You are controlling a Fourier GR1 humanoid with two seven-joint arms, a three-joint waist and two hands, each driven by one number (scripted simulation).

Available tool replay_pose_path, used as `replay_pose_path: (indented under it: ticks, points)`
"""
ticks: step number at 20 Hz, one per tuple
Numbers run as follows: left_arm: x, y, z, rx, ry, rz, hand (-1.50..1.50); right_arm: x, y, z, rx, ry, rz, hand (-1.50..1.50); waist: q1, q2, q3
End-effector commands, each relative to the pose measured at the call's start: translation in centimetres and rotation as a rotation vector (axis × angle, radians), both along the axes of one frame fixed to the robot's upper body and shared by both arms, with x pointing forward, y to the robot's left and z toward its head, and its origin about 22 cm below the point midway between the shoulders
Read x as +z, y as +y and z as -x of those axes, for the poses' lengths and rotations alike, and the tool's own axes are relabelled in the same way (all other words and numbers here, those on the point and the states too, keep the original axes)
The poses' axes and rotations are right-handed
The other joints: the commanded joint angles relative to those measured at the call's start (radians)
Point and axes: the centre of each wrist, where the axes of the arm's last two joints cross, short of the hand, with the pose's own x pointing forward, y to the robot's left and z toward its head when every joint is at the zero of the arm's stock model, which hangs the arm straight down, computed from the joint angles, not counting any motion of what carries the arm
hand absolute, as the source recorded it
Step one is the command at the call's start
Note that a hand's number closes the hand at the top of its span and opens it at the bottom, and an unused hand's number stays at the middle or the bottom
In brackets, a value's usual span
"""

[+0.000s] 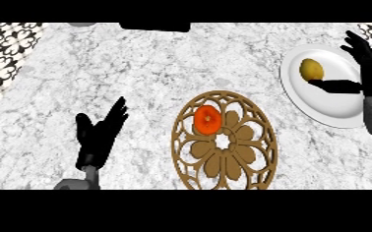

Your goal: Pick the lemon from the placemat and place it in the plate

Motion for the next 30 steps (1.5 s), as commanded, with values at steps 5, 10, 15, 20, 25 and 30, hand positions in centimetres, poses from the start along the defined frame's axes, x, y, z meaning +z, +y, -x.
replay_pose_path:
  ticks: [5, 10, 15, 20, 25, 30]
  points:
    - [-0.5, 0.6, 0.3, 0.012, -0.005, 0.006, 0.00, 0.7, -4.1, 2.1, -0.031, -0.056, -0.227, -1.50, -0.006, 0.001, 0.000]
    - [-0.1, -0.7, -0.4, 0.009, -0.003, 0.014, 0.00, 2.0, -8.4, 5.1, 0.122, 0.012, -0.280, -1.50, -0.022, -0.001, 0.000]
    - [-0.8, -0.2, -0.1, 0.041, 0.000, 0.008, 0.00, 1.8, -11.9, 9.1, 0.218, 0.059, -0.282, -1.50, -0.039, -0.007, -0.001]
    - [-0.6, 0.9, 0.1, 0.024, -0.004, -0.001, 0.00, 1.3, -13.0, 10.9, 0.252, 0.097, -0.207, -1.50, -0.035, -0.010, 0.000]
    - [-1.1, 1.4, 1.7, 0.025, 0.025, 0.019, 0.00, 1.1, -14.1, 12.8, 0.246, 0.111, -0.143, -1.50, -0.032, -0.015, 0.000]
    - [-0.3, 0.5, 1.1, 0.030, 0.024, 0.012, 0.00, -2.1, -14.1, 15.8, 0.253, 0.140, -0.120, -1.50, -0.047, -0.018, 0.000]
